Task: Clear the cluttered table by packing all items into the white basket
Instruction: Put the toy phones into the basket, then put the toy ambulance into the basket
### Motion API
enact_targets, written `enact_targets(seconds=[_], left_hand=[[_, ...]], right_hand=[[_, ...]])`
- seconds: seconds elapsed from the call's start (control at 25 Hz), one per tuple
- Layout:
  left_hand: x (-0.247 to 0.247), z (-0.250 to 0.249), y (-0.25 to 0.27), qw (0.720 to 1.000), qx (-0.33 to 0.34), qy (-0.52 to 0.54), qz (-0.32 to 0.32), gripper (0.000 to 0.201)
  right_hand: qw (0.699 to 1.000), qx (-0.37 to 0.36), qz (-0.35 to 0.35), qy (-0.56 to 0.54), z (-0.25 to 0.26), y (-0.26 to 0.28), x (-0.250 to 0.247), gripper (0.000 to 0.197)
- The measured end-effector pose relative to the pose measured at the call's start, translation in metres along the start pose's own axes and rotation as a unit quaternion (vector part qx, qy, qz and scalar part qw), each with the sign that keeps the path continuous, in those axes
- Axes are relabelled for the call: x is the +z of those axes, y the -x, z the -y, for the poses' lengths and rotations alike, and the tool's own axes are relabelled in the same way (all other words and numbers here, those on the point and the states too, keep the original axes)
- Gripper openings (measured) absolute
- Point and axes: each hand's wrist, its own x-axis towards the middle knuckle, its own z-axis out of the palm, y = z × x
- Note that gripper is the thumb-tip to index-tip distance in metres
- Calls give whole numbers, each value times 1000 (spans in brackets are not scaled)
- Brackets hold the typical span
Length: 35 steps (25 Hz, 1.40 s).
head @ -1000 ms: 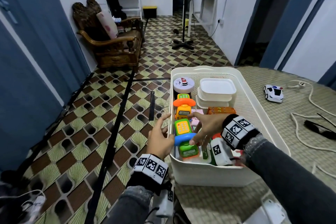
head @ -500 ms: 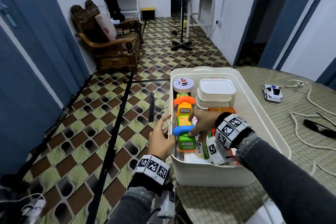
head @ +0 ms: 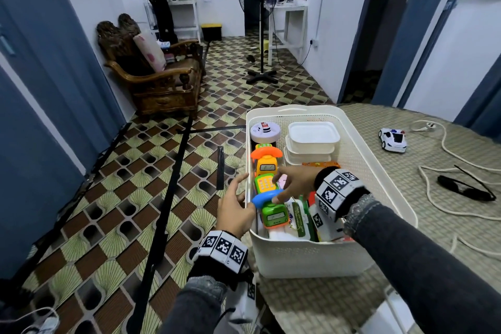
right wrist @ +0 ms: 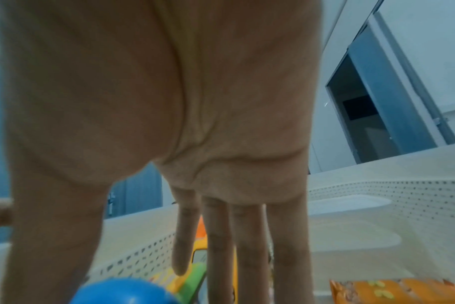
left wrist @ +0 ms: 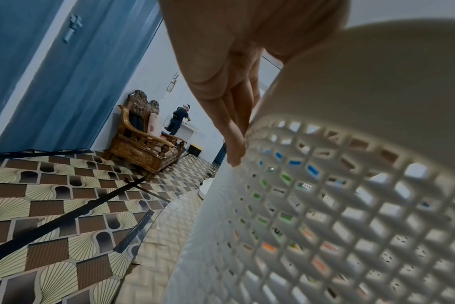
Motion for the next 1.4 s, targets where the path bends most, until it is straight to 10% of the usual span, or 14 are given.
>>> enact_targets(seconds=[0.36, 0.72, 1.4], left_hand=[[3, -51, 20, 964, 72, -255, -9, 50], [138, -147, 100, 954, 272, -98, 82, 27], [417, -153, 282, 922, 225, -104, 298, 31]], right_hand=[[992, -1, -118, -45, -25, 92, -34, 46], [894, 0, -388, -223, -154, 216, 36, 15], [829, 185, -358, -388, -425, 435, 173, 19]])
